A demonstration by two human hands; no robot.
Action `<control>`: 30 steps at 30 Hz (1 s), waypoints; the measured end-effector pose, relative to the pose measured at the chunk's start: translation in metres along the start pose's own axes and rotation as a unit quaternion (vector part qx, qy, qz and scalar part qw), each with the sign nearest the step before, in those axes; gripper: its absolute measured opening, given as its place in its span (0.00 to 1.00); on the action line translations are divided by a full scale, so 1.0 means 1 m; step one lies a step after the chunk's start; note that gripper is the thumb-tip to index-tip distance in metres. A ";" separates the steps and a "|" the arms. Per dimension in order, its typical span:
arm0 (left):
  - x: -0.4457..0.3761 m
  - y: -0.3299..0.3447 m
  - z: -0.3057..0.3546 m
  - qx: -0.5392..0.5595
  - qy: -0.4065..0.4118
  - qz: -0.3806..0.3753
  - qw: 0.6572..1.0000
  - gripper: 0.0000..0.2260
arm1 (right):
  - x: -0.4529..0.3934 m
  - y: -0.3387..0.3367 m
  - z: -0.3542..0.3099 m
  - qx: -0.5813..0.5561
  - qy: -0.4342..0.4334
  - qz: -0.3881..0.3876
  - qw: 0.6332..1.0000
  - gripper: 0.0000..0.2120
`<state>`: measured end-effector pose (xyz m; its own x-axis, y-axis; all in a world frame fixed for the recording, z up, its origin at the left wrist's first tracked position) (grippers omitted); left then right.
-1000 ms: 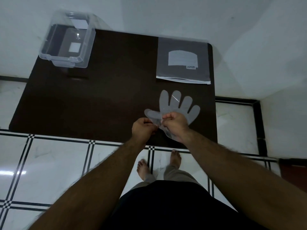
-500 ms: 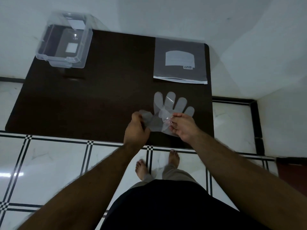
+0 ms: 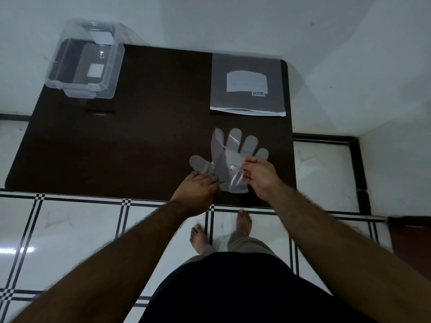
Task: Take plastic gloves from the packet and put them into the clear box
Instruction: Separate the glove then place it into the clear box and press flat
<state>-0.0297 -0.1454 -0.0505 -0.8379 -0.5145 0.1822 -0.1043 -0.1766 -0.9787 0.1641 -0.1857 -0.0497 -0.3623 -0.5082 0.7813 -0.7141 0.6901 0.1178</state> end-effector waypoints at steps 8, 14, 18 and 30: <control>-0.007 -0.011 0.000 -0.013 -0.002 -0.053 0.999 0.18 | 0.013 -0.018 -0.030 -0.066 -0.040 0.002 0.997 0.09; -0.046 -0.045 0.005 0.062 -0.038 -0.023 0.997 0.20 | 0.013 -0.024 -0.036 -0.047 -0.052 0.001 0.998 0.10; -0.085 -0.044 0.014 0.103 -0.018 -0.074 0.992 0.20 | 0.012 -0.028 -0.037 -0.045 -0.057 0.001 0.997 0.11; -0.098 -0.018 0.028 -0.012 0.010 -0.134 0.991 0.30 | 0.017 -0.053 -0.067 -0.069 -0.079 -0.013 0.994 0.14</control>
<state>0.0696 -0.1156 -0.0476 -0.7883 -0.4351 0.4350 -0.3377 -0.2850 -0.8971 0.2356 -0.1964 -0.0013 -0.4423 -0.5940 0.6720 -0.6392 0.7344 0.2285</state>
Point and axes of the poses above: each hand's wrist, its own x-axis away from the middle knuckle, its own y-axis out of the palm, z = x × y, the point moved 7 cm from there along -x, towards the middle knuckle, and after that the axes turned 11 degrees about -x, right-handed, at the moved point
